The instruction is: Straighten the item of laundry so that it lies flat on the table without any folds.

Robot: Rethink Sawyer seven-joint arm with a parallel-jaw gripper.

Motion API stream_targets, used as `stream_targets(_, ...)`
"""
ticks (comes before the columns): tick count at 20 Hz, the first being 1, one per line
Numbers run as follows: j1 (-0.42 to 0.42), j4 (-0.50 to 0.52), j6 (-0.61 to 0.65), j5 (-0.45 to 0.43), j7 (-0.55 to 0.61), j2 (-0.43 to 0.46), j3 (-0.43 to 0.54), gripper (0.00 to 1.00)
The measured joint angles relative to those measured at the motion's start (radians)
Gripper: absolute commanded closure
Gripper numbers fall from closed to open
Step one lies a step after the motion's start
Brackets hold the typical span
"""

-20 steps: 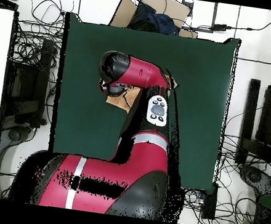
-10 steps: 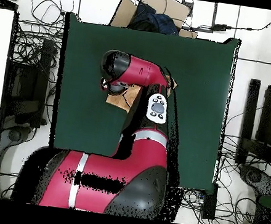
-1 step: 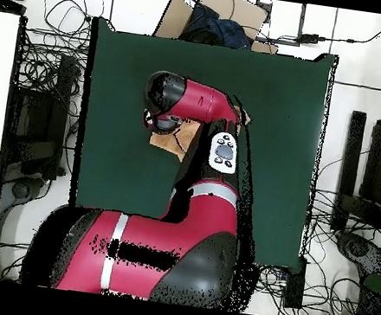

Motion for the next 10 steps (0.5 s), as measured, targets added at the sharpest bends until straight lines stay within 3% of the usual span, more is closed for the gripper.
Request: stream_targets(10, -0.007, 0.000, 0.000, 0.020, 0.000, 0.000, 0.001, 0.00)
